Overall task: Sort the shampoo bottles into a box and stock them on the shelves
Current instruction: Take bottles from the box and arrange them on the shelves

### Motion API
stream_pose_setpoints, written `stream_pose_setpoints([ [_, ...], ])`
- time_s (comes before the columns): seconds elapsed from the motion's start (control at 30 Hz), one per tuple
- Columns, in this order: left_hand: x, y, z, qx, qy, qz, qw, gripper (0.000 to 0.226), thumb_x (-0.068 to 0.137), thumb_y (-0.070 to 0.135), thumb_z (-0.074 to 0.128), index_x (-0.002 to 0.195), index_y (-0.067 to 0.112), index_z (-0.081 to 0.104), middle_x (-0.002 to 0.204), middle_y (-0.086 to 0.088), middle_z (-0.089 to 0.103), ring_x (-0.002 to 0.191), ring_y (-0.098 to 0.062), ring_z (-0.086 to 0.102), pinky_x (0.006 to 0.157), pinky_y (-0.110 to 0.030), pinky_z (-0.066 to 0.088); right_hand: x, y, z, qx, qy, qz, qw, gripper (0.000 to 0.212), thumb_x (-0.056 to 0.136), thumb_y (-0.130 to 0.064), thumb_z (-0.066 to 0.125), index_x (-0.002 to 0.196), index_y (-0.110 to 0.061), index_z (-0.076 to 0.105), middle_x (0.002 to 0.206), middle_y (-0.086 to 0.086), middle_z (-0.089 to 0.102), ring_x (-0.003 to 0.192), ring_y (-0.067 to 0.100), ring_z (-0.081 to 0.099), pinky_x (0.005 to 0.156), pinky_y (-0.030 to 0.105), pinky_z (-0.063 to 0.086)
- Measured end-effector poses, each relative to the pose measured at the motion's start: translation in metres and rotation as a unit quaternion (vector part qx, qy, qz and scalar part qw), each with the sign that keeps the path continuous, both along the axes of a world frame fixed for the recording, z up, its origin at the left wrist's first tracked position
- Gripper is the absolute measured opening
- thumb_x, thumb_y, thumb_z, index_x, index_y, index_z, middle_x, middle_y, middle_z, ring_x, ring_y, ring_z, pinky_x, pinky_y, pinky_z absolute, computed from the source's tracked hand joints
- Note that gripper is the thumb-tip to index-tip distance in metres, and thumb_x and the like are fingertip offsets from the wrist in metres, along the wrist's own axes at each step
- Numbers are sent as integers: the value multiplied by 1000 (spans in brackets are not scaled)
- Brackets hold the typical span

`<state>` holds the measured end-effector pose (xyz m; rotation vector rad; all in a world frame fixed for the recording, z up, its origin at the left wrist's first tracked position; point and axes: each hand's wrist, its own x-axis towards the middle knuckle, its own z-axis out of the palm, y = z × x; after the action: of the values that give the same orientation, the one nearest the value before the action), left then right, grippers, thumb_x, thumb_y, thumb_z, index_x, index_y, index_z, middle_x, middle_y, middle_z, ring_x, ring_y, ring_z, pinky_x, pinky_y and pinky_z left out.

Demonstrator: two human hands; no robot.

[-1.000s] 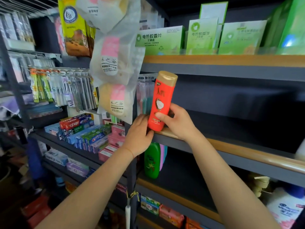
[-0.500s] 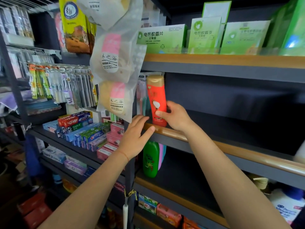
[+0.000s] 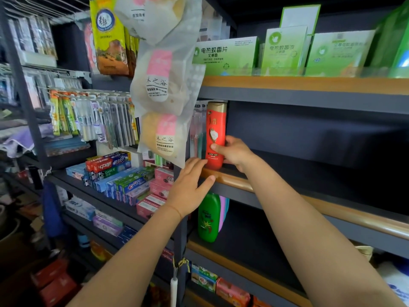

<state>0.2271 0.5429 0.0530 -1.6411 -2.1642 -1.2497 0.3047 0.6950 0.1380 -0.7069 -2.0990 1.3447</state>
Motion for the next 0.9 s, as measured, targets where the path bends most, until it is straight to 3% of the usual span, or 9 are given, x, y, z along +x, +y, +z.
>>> stream_pose_setpoints([
  [0.17,1,2,0,-7,8,6,1000,58,101,42,48,153,21,32,162,2,24,150,-6,10,122,-31,17,-3,-2,0,20,-13,-1,1000,58,90,-29,72,141,-15,50,134,9,62,116,23,62,102,43,50],
  [0.3,6,-4,0,11,10,-4,1000,65,98,37,54,156,22,27,163,8,18,150,-7,8,120,-39,29,17,-20,8,115,-24,-66,991,63,88,-39,73,139,-9,51,134,6,59,120,22,58,93,29,46],
  [0.4,13,-27,-18,69,32,-6,997,63,93,25,59,152,18,36,158,6,28,148,-8,20,119,-26,22,39,-54,-4,203,143,-145,958,23,90,-23,70,111,-14,66,110,1,69,100,12,64,93,29,51],
  [0.43,12,-38,-32,79,21,-4,997,57,92,23,58,147,18,43,151,5,38,142,-8,31,117,-25,28,45,-70,-16,208,196,-130,949,10,91,-14,67,99,-18,67,95,-2,69,88,8,63,85,28,53],
  [0.5,5,-65,-73,70,-51,18,996,43,93,21,57,136,22,54,129,9,54,119,-7,53,99,-28,47,51,-104,-47,172,236,-53,955,15,92,-3,62,89,-17,65,76,4,65,70,12,61,67,24,52],
  [0.57,-6,-100,-128,25,-155,70,985,36,96,17,58,130,28,55,107,14,62,96,-3,60,83,-30,54,41,-130,-91,98,186,41,977,14,95,0,59,88,-12,63,66,15,60,55,14,57,52,22,45],
  [0.67,-19,-166,-225,-42,-284,169,943,32,99,15,56,129,27,55,94,13,62,82,-10,61,75,-39,55,-1,-157,-188,-5,38,112,993,15,97,-6,60,86,-16,64,60,7,61,47,13,55,48,22,44],
  [0.8,-22,-247,-333,-100,-386,272,876,23,99,16,57,116,32,58,102,8,65,95,-15,64,75,-25,49,-53,-194,-338,-109,-166,147,969,13,99,-13,58,87,-13,62,64,4,63,46,12,56,49,27,46],
  [0.9,-34,-293,-384,-163,-381,340,844,23,96,13,59,117,20,65,108,3,64,100,-17,62,80,-27,46,-75,-226,-443,-137,-291,150,935,19,99,-14,57,80,-16,60,68,5,63,50,10,57,48,25,47],
])
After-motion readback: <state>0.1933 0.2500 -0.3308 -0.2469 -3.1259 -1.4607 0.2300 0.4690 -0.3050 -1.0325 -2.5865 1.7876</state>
